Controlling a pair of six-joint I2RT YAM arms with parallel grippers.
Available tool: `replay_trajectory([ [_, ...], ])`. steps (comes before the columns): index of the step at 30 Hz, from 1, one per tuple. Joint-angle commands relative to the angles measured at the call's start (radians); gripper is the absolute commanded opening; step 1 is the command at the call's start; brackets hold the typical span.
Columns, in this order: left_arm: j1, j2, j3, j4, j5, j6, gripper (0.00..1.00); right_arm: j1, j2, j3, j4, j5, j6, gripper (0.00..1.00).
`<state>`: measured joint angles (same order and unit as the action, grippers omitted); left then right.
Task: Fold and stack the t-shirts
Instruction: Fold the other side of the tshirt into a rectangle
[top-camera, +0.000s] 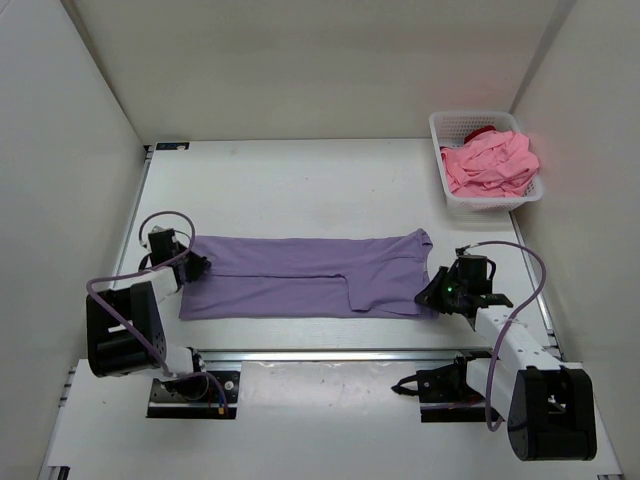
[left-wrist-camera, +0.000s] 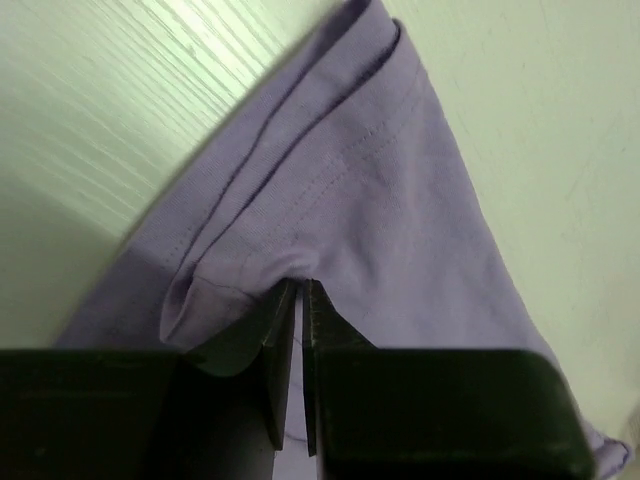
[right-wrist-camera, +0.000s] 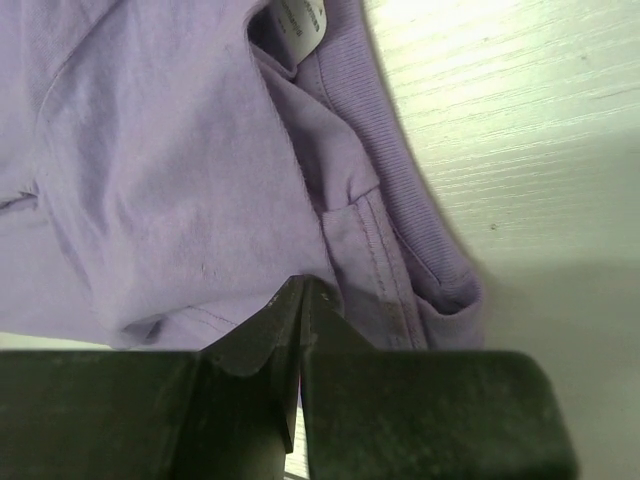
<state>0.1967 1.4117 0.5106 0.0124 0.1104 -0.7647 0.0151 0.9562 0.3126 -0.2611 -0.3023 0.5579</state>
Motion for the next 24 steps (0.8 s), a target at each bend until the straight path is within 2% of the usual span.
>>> replay_trajectory([
  [1, 0.041, -0.011, -0.009, -0.066, -0.066, 0.007, 0.19, -0.014, -0.022, -0.01, 0.022, 0.014, -0.001, 0.0],
  [4, 0.07, -0.036, -0.012, -0.069, -0.101, 0.013, 0.23, -0.014, -0.02, -0.012, 0.019, 0.018, -0.004, 0.0],
  [9, 0.128, -0.068, 0.037, -0.14, -0.077, 0.007, 0.18, -0.04, -0.033, -0.009, 0.014, 0.023, -0.001, 0.0],
  [12, 0.06, -0.138, 0.068, -0.186, -0.139, 0.036, 0.2, -0.049, -0.046, -0.006, 0.014, 0.019, 0.002, 0.0],
  [15, 0.041, -0.183, 0.037, -0.176, -0.207, 0.077, 0.2, -0.046, -0.06, 0.023, -0.009, 0.015, 0.004, 0.0],
  [18, 0.033, -0.213, 0.045, -0.196, -0.238, 0.085, 0.24, 0.066, -0.092, 0.082, -0.018, 0.067, 0.014, 0.0],
  [21, 0.043, -0.224, 0.055, -0.224, -0.247, 0.048, 0.24, 0.181, -0.068, 0.157, 0.002, 0.097, 0.027, 0.0],
  [24, 0.073, -0.197, 0.033, -0.226, -0.236, 0.027, 0.23, 0.258, 0.079, 0.213, 0.043, 0.074, 0.01, 0.0],
])
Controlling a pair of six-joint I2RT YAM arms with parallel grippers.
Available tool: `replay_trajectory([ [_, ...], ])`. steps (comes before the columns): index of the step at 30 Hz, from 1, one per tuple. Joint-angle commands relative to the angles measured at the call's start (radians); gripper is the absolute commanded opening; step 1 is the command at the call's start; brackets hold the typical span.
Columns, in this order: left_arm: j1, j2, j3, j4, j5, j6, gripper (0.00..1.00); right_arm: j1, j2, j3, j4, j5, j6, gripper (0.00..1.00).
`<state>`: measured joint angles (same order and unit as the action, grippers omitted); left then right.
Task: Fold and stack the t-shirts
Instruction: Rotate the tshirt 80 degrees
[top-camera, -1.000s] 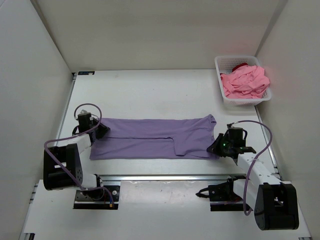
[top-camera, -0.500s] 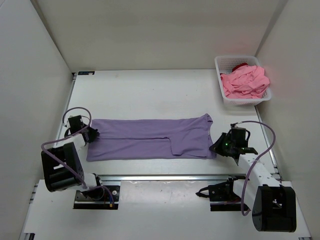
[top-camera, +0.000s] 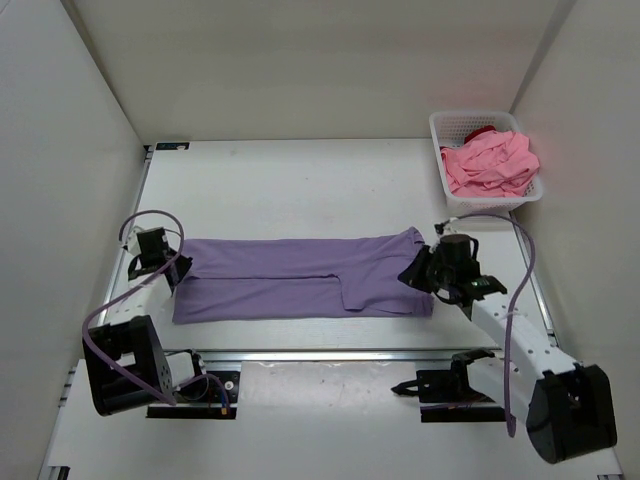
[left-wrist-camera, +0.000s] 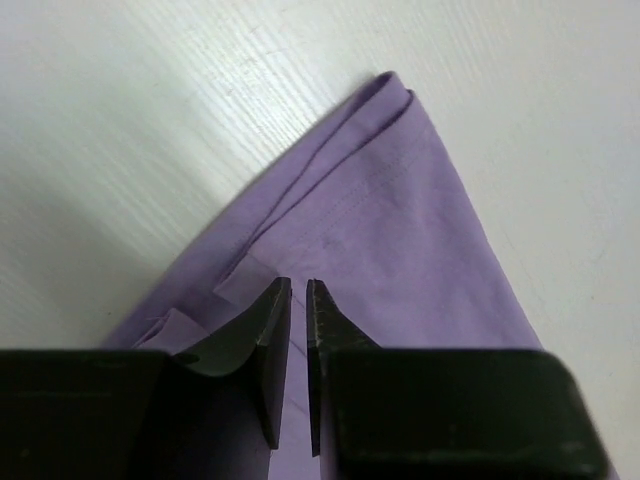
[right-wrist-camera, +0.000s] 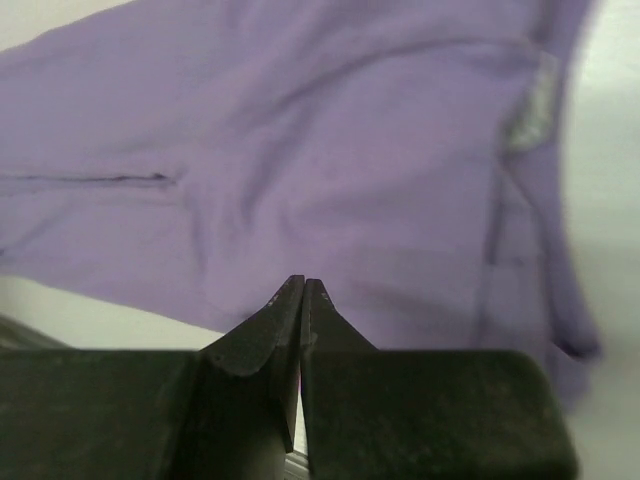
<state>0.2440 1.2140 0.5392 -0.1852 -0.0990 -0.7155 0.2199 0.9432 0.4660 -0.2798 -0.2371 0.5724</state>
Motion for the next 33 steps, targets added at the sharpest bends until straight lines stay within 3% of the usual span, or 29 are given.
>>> replay_trajectory([
  [1, 0.055, 0.011, -0.002, -0.033, -0.01, -0.024, 0.22, 0.067, 0.121, 0.084, 0.077, -0.008, -0.015, 0.0],
  [4, 0.077, 0.016, -0.038, -0.028, -0.007, -0.053, 0.23, 0.082, 0.227, 0.115, 0.129, -0.03, -0.025, 0.0],
  [9, 0.078, -0.022, -0.062, -0.004, -0.01, -0.071, 0.52, 0.09, 0.311, 0.099, 0.183, -0.048, -0.037, 0.0],
  [13, 0.061, 0.005, -0.059, 0.021, 0.008, -0.087, 0.57, 0.079, 0.312, 0.053, 0.215, -0.073, -0.029, 0.0],
  [17, 0.061, 0.005, -0.068, 0.065, 0.022, -0.097, 0.49, 0.087, 0.307, 0.042, 0.209, -0.068, -0.039, 0.0],
  [18, 0.063, 0.004, -0.07, 0.07, 0.024, -0.101, 0.4, 0.087, 0.316, 0.046, 0.209, -0.07, -0.04, 0.0],
  [23, 0.04, -0.007, -0.068, 0.082, -0.007, -0.088, 0.24, 0.069, 0.286, 0.014, 0.209, -0.068, -0.046, 0.0],
  [27, 0.063, 0.005, -0.059, 0.075, -0.005, -0.068, 0.02, 0.029, 0.284, -0.007, 0.208, -0.083, -0.054, 0.0],
  [33, 0.044, -0.05, -0.048, 0.032, -0.025, -0.042, 0.0, 0.01, 0.244, -0.006, 0.188, -0.079, -0.06, 0.01],
])
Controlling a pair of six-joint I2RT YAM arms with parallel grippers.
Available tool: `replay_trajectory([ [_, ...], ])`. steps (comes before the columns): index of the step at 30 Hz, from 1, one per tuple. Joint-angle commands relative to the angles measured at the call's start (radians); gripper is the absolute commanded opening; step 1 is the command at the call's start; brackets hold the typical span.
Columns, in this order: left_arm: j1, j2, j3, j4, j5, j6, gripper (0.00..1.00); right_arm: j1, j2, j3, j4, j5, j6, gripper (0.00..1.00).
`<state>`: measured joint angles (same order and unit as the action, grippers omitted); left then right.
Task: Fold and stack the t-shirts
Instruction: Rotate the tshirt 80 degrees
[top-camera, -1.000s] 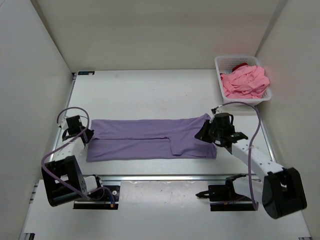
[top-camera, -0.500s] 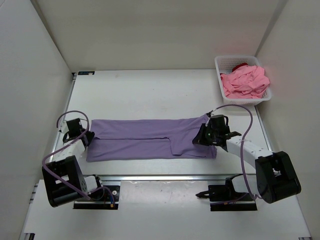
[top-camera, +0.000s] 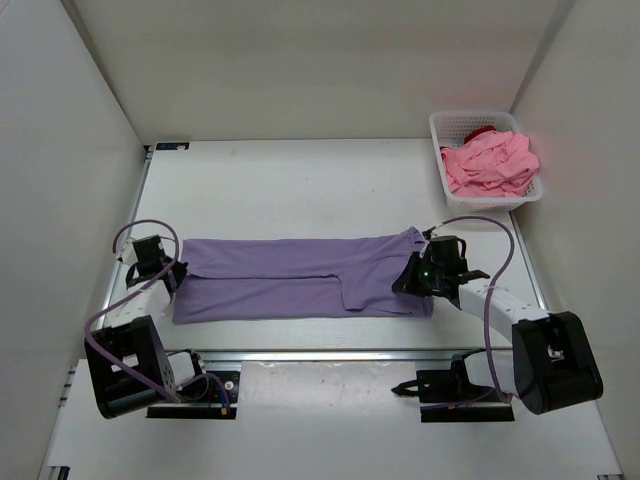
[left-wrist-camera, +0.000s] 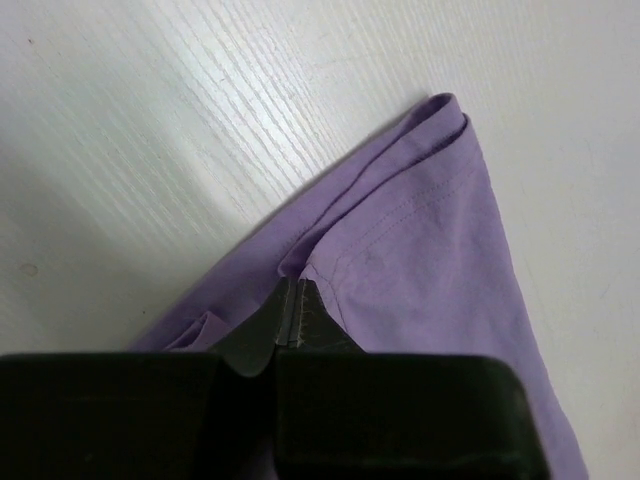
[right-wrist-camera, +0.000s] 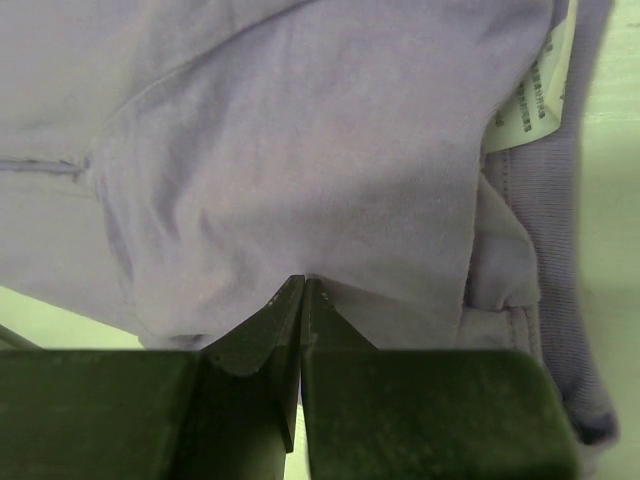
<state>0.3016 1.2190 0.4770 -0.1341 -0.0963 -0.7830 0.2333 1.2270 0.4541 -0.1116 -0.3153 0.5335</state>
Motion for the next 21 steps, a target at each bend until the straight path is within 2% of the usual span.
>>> replay_trajectory([
  [1, -0.007, -0.081, 0.017, -0.039, -0.034, 0.025, 0.0, -0.005, -0.041, 0.006, 0.007, -0.004, -0.023, 0.0],
  [6, -0.033, -0.078, 0.084, -0.126, -0.086, 0.053, 0.0, -0.009, -0.04, 0.021, -0.017, 0.015, -0.027, 0.0],
  [9, -0.016, -0.072, 0.057, -0.159, -0.134, 0.058, 0.0, -0.028, -0.029, 0.015, -0.03, 0.007, -0.026, 0.0],
  [11, -0.001, -0.081, 0.034, -0.153, -0.149, 0.044, 0.11, -0.038, -0.02, 0.005, -0.033, 0.012, -0.029, 0.0],
  [13, 0.01, -0.088, 0.051, -0.147, -0.158, 0.025, 0.14, -0.048, -0.023, -0.011, -0.043, 0.036, -0.024, 0.0],
  [18, -0.045, -0.085, 0.135, -0.117, -0.115, -0.001, 0.14, -0.057, -0.047, -0.003, -0.06, 0.053, -0.024, 0.0],
  [21, -0.062, -0.092, 0.109, -0.101, -0.124, 0.002, 0.17, -0.063, -0.058, 0.011, -0.074, 0.055, -0.026, 0.0],
])
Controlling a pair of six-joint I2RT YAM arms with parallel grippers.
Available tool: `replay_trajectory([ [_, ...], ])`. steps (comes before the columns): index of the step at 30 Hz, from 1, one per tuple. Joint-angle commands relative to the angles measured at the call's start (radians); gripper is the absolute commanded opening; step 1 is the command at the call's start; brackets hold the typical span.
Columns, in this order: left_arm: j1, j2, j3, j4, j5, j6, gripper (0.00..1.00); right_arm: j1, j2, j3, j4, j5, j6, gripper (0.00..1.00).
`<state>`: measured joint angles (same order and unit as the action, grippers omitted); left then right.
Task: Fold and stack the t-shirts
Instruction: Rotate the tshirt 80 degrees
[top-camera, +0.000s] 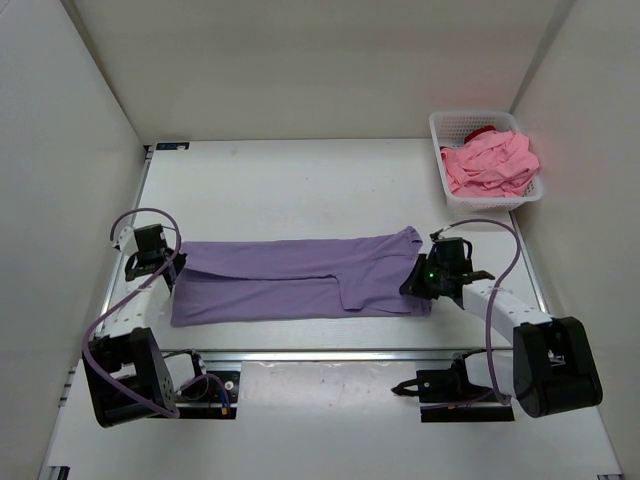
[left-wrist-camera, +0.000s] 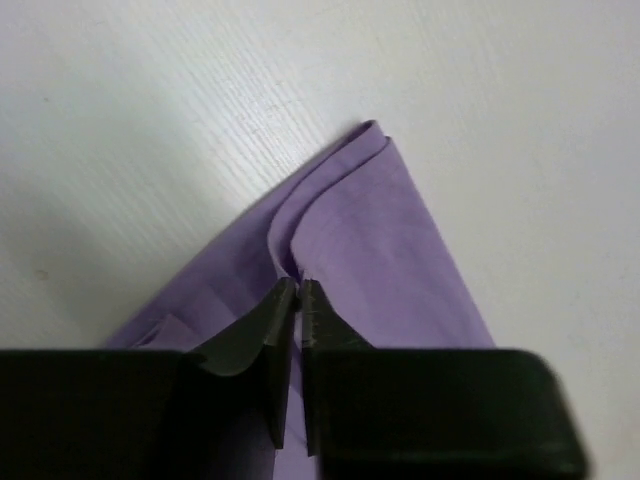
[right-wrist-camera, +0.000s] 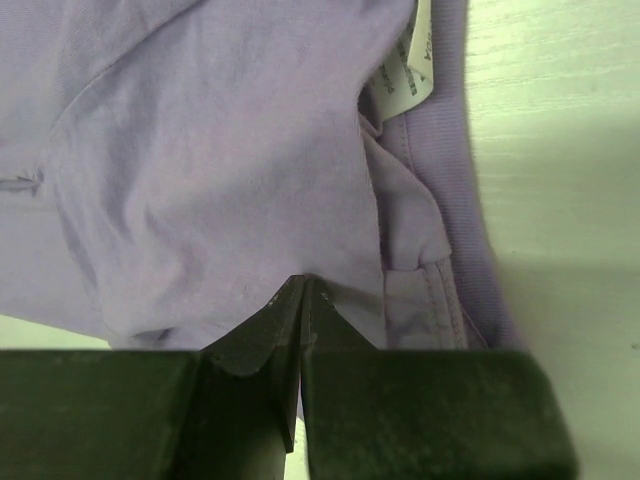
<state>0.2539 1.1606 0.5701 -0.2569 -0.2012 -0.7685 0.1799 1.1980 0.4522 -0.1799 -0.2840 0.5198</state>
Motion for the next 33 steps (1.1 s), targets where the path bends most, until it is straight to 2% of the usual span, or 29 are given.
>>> replay_trajectory([
  [1, -0.004, -0.033, -0.002, 0.025, -0.023, -0.003, 0.22, -0.014, -0.041, 0.02, -0.013, 0.026, -0.012, 0.0],
  [2, 0.017, -0.033, -0.028, 0.027, -0.024, 0.001, 0.26, -0.014, -0.046, 0.022, -0.023, 0.025, -0.012, 0.0],
  [3, 0.037, -0.036, -0.039, 0.022, -0.03, 0.003, 0.35, -0.01, -0.051, 0.035, -0.038, 0.023, -0.007, 0.0],
  [4, 0.042, -0.038, -0.05, 0.027, -0.023, 0.006, 0.51, -0.005, -0.057, 0.049, -0.041, 0.029, -0.01, 0.0],
  [5, 0.041, -0.042, -0.053, 0.024, -0.05, 0.0, 0.6, 0.009, -0.06, 0.057, -0.052, 0.037, -0.012, 0.0],
  [7, 0.048, -0.047, -0.052, 0.022, -0.037, -0.009, 0.98, 0.029, -0.06, 0.083, -0.072, 0.048, -0.011, 0.0],
  [9, 0.051, -0.045, -0.027, 0.013, -0.038, -0.017, 0.99, 0.047, -0.063, 0.097, -0.073, 0.042, -0.01, 0.0],
  [11, 0.033, -0.044, 0.008, -0.002, -0.037, 0.001, 0.99, 0.044, -0.061, 0.106, -0.07, 0.031, -0.012, 0.0],
  [14, -0.051, -0.061, 0.02, 0.085, 0.044, 0.076, 0.98, 0.065, -0.032, 0.131, -0.046, 0.019, -0.012, 0.0],
  [16, -0.161, -0.053, 0.027, 0.113, 0.036, 0.097, 0.86, 0.099, -0.002, 0.143, -0.027, 0.04, -0.012, 0.0],
  [18, -0.24, -0.059, 0.011, 0.148, 0.037, 0.097, 0.33, 0.118, 0.055, 0.157, -0.003, 0.037, -0.007, 0.0],
  [20, -0.353, -0.039, -0.009, 0.188, 0.09, 0.072, 0.21, 0.15, 0.105, 0.157, 0.049, 0.031, -0.004, 0.0],
  [26, -0.634, 0.08, 0.037, 0.222, 0.249, 0.087, 0.23, 0.188, 0.307, 0.233, 0.106, 0.042, 0.006, 0.0],
  [29, -0.686, 0.053, 0.014, 0.283, 0.321, 0.074, 0.24, 0.168, 0.49, 0.376, 0.08, 0.023, -0.023, 0.01],
  [32, -0.66, 0.005, 0.008, 0.259, 0.391, 0.08, 0.26, 0.142, 0.783, 0.67, 0.033, -0.03, -0.036, 0.0],
  [33, -0.638, -0.019, 0.008, 0.228, 0.402, 0.096, 0.26, 0.145, 0.854, 0.87, -0.046, -0.04, -0.055, 0.0],
])
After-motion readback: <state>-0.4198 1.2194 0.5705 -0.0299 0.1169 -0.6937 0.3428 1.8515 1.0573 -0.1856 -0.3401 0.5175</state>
